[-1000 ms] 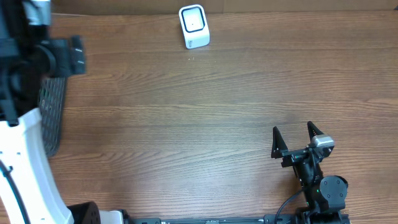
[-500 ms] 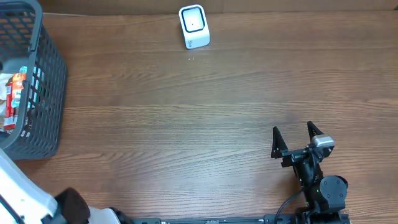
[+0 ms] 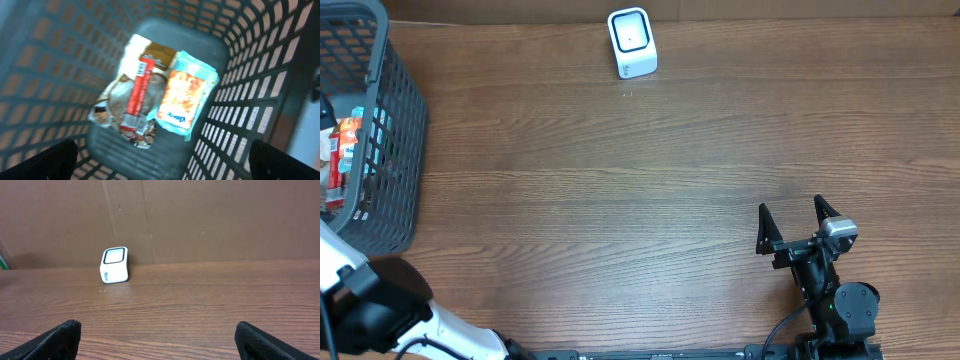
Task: Scan the item barcode
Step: 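Raise the left gripper and move it over the grey basket, then lower the left gripper into the basket and grasp the packaged items, then lift the items out and carry them toward the scanner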
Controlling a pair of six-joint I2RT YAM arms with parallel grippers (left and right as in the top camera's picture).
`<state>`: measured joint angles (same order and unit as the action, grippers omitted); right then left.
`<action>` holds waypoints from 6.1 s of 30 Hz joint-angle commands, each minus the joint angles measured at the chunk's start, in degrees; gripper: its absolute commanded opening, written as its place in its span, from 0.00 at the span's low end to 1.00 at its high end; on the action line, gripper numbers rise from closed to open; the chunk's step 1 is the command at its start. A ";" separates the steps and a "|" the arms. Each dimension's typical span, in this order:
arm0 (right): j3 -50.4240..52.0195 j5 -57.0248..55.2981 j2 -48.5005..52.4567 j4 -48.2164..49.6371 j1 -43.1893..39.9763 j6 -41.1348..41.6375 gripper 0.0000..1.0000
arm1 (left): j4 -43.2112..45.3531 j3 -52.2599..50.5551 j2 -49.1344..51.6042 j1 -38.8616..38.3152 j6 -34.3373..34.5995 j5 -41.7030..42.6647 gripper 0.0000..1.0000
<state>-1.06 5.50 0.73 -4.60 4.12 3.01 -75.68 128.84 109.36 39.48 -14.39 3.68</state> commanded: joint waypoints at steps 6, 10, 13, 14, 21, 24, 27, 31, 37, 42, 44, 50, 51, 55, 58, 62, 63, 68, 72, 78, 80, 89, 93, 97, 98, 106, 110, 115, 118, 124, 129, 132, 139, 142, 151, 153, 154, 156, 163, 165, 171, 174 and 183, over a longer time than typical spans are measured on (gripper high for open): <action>0.61 -0.72 -0.57 0.20 -0.35 0.44 1.00 | -0.55 0.63 9.33 0.37 -6.84 4.94 1.00; 0.61 -0.72 -0.57 0.20 -0.35 0.44 1.00 | -0.59 0.63 12.90 0.37 -7.50 5.27 1.00; 0.61 -0.72 -0.57 0.20 -0.35 0.44 1.00 | -0.79 0.63 15.63 0.35 -8.52 7.10 1.00; 0.61 -0.72 -0.57 0.20 -0.35 0.44 1.00 | -0.90 0.63 16.55 0.33 -9.38 7.96 1.00; 0.61 -0.72 -0.57 0.20 -0.35 0.44 1.00 | -1.03 0.63 22.21 0.24 -10.29 8.61 1.00; 0.61 -0.72 -0.57 0.20 -0.35 0.44 1.00 | -1.20 0.63 23.71 0.24 -10.29 8.61 1.00; 0.61 -0.72 -0.57 0.20 -0.35 0.44 1.00 | -1.38 0.63 24.94 0.24 -10.27 8.59 1.00; 0.61 -0.72 -0.57 0.20 -0.35 0.44 1.00 | -1.33 0.52 25.49 0.24 -10.25 8.59 1.00; 0.61 -0.72 -0.57 0.20 -0.35 0.44 1.00 | -1.14 0.44 25.55 0.24 -10.23 8.59 1.00; 0.61 -0.72 -0.57 0.20 -0.35 0.44 1.00 | 0.24 -1.33 25.55 0.24 -10.23 8.59 1.00; 0.61 -0.72 -0.57 0.20 -0.35 0.44 1.00 | 0.96 -2.58 25.55 0.24 -10.23 8.37 1.00; 0.61 -0.72 -0.57 0.20 -0.35 0.44 1.00 | 2.10 -4.87 25.55 0.24 -10.25 8.22 0.98; 0.61 -0.72 -0.57 0.20 -0.35 0.44 1.00 | 2.05 -4.81 25.53 0.24 -10.25 8.20 0.95; 0.61 -0.72 -0.57 0.20 -0.35 0.44 1.00 | 2.03 -4.50 25.53 0.26 -10.27 8.17 0.76; 0.61 -0.72 -0.57 0.20 -0.35 0.44 1.00 | 1.99 -4.17 25.53 0.26 -10.27 8.15 0.46; 0.61 -0.72 -0.57 0.20 -0.35 0.42 1.00 | 1.05 -2.21 25.53 0.26 -10.23 7.76 0.43; 0.61 -0.72 -0.57 0.20 -0.35 0.44 1.00 | 0.68 -1.38 25.53 0.26 -10.19 7.76 0.42; 0.61 -0.72 -0.57 0.20 -0.35 0.44 1.00 | -1.95 5.05 25.51 0.31 -8.17 7.80 0.39; 0.61 -0.72 -0.57 0.20 -0.35 0.44 1.00 | -4.59 11.58 25.42 0.31 -6.12 7.78 0.38; 0.61 -0.72 -0.57 0.20 -0.35 0.44 1.00 | -8.17 23.26 23.74 0.31 -2.43 7.76 0.38; 0.61 -0.72 -0.57 0.20 -0.35 0.44 1.00 | -8.76 26.91 22.45 0.31 -0.74 7.76 0.38; 0.61 -0.72 -0.57 0.20 -0.35 0.44 1.00 | -9.75 34.07 11.37 0.13 6.99 8.02 0.40; 0.61 -0.72 -0.57 0.20 -0.35 0.44 1.00 | -10.99 34.07 4.39 -0.15 9.84 10.49 0.40; 0.61 -0.72 -0.57 0.20 -0.35 0.44 1.00 | -13.29 34.07 -0.17 -1.51 11.76 12.66 0.39; 0.61 -0.72 -0.57 0.20 -0.35 0.44 1.00 | -14.14 34.07 -1.14 -2.16 11.89 13.05 0.39; 0.61 -0.72 -0.57 0.20 -0.35 0.44 1.00 | -21.14 33.46 -3.96 -12.61 12.83 14.01 0.36; 0.61 -0.72 -0.57 0.20 -0.35 0.44 1.00 | -21.11 31.58 -4.00 -21.20 13.81 13.97 0.36; 0.61 -0.72 -0.57 0.20 -0.35 0.44 1.00 | -21.11 28.33 -4.00 -33.07 15.50 13.73 0.35; 0.61 -0.72 -0.57 0.20 -0.35 0.42 1.00 | -21.11 25.00 -3.98 -40.50 16.13 13.66 0.36; 0.61 -0.72 -0.57 0.20 -0.35 0.44 1.00 | -20.70 16.24 -3.61 -54.01 16.76 9.20 0.36; 0.61 -0.72 -0.57 0.20 -0.35 0.44 1.00 | -16.81 6.67 -3.61 -63.12 17.99 9.25 0.34; 0.61 -0.72 -0.57 0.20 -0.35 0.44 1.00 | -11.80 0.42 -3.61 -67.49 19.30 9.18 0.33; 0.61 -0.72 -0.57 0.20 -0.35 0.44 1.00 | 4.07 -15.96 -3.61 -75.97 26.38 9.25 0.32; 0.61 -0.72 -0.57 0.20 -0.35 0.44 1.00 | 12.00 -23.91 -3.61 -80.21 29.55 6.80 0.27; 0.61 -0.72 -0.57 0.20 -0.35 0.44 1.00 | 24.65 -36.30 -3.56 -86.93 32.87 -4.26 0.32; 0.61 -0.72 -0.57 0.20 -0.35 0.44 1.00 | 28.09 -39.08 -3.56 -87.60 33.09 -4.33 0.32; 0.61 -0.72 -0.57 0.20 -0.35 0.44 1.00 | 29.29 -40.17 -3.50 -87.80 33.94 -4.39 0.32; 0.61 -0.72 -0.57 0.20 -0.35 0.44 1.00 | 31.41 -42.05 -3.30 -87.91 35.10 -4.37 0.32; 0.61 -0.72 -0.57 0.20 -0.35 0.44 1.00 | 34.01 -44.33 -0.31 -87.91 35.82 -4.24 0.33; 0.61 -0.72 -0.57 0.20 -0.35 0.44 1.00 | 34.16 -44.33 0.59 -87.93 35.82 -3.80 0.33; 0.61 -0.72 -0.57 0.20 -0.35 0.44 1.00 | 34.84 -44.33 2.80 -88.02 35.82 -1.99 0.35; 0.61 -0.72 -0.57 0.20 -0.35 0.44 1.00 | 34.82 -44.33 3.89 -88.17 35.80 -0.94 0.35; 0.61 -0.72 -0.57 0.20 -0.35 0.44 1.00 | 35.93 -44.33 4.48 -89.53 35.32 0.44 0.49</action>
<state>-1.06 5.50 0.73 -4.58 4.12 3.01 -40.34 84.38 113.93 -49.17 20.88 2.98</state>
